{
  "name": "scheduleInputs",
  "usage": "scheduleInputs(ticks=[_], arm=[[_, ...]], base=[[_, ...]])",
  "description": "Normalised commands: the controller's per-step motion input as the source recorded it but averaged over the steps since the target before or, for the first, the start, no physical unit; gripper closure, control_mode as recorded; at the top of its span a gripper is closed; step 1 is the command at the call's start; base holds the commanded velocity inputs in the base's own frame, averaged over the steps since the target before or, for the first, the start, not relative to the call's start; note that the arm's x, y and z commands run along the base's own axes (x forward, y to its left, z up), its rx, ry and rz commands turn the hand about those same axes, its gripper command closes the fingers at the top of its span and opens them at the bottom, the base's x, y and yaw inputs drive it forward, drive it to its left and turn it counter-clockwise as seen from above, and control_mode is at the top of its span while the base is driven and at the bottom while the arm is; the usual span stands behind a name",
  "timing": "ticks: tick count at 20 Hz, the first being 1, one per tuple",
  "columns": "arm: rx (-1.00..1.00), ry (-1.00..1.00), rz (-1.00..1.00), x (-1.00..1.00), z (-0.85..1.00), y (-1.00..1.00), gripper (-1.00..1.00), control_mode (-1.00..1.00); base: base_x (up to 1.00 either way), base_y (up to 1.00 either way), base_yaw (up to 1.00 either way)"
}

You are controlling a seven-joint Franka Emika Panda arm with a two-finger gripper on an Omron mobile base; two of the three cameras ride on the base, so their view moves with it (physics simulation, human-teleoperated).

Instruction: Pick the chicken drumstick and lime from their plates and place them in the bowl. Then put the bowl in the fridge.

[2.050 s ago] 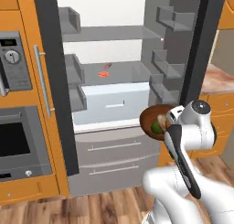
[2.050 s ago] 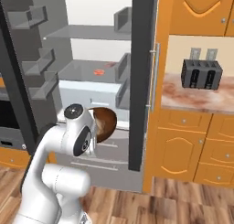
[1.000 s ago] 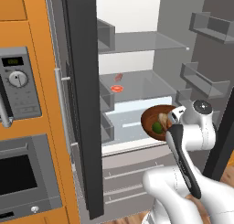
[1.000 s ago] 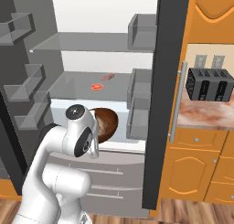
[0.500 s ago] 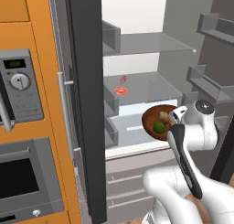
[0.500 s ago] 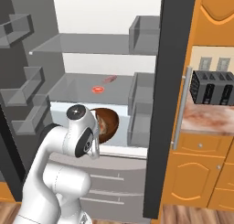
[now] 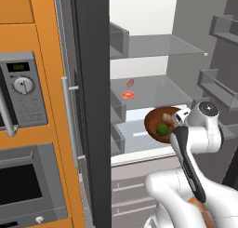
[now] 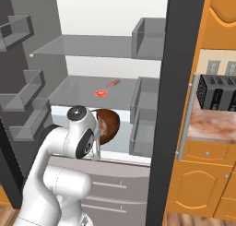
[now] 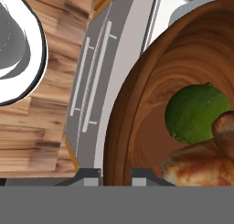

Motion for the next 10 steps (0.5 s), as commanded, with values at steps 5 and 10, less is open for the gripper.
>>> scheduleInputs(ticks=[5, 10], arm=[[0.0, 0.0, 0.0, 0.0, 0.0, 0.0, 1.0, 1.0], [0.0, 0.0, 0.0, 0.0, 0.0, 0.0, 1.0, 1.0]], base=[[0.32, 0.0, 0.03], [0.06, 0.01, 0.0]])
